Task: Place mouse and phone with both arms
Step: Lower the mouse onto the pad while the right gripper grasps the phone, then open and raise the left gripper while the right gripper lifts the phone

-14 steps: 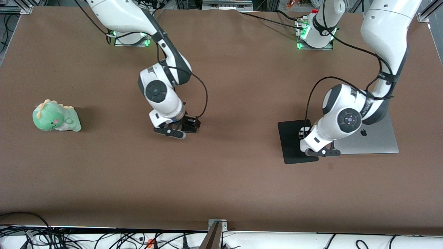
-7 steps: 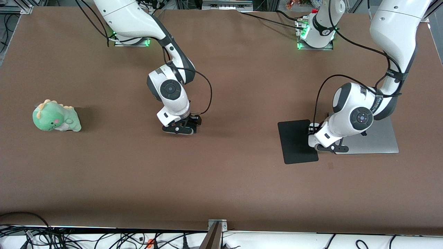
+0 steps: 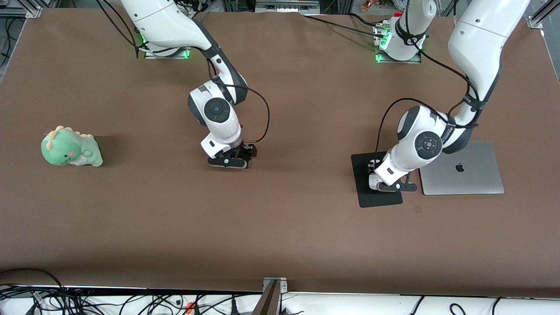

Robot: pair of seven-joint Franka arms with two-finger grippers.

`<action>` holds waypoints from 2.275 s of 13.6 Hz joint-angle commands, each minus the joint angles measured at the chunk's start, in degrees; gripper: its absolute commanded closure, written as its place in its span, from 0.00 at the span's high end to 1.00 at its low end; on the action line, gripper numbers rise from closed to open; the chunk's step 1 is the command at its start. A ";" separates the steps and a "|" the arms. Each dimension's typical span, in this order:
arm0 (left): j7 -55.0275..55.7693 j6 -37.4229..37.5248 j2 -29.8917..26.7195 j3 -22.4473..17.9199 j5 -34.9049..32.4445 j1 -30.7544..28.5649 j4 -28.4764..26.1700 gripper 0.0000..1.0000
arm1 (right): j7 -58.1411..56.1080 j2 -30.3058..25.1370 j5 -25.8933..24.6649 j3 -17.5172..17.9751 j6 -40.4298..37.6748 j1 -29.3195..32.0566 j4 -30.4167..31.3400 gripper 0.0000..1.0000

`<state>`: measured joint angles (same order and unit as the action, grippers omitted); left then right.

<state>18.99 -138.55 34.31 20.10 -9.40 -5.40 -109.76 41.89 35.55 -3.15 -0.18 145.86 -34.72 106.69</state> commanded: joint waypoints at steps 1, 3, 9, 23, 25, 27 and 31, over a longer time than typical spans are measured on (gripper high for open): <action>0.61 -0.58 0.75 -0.07 -1.15 -0.83 0.60 0.99 | 0.29 1.44 -0.90 -0.52 3.45 -0.96 0.71 1.00; 0.61 -0.06 0.23 0.11 -0.79 -2.15 0.87 1.00 | 0.38 1.89 -0.90 -0.52 3.90 -1.31 0.71 1.00; 0.09 7.39 -7.68 0.11 -0.79 -2.86 3.41 1.00 | 0.12 2.24 -0.90 -0.52 3.64 -1.32 0.45 0.60; -7.38 41.94 -35.44 0.73 6.32 -7.08 9.57 1.00 | -29.49 -3.90 0.42 -0.70 -27.39 13.35 -9.67 0.27; -8.34 44.83 -37.91 -0.41 8.08 -6.91 12.09 1.00 | -32.12 -6.97 0.42 -1.22 -25.03 16.33 -5.20 0.27; -9.32 48.97 -36.96 -4.09 8.96 -4.29 16.85 1.00 | -37.12 -10.05 0.51 -1.31 -20.30 21.51 1.03 0.27; -9.58 49.16 -36.95 -16.83 9.05 6.61 15.64 1.00 | -43.38 -12.61 0.77 -1.22 -17.03 32.67 7.21 0.27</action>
<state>10.65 -90.27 -3.58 8.01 -1.57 -3.25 -94.54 1.01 26.37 -3.22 -2.53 126.89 -6.76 109.20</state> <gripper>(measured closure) 0.000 0.194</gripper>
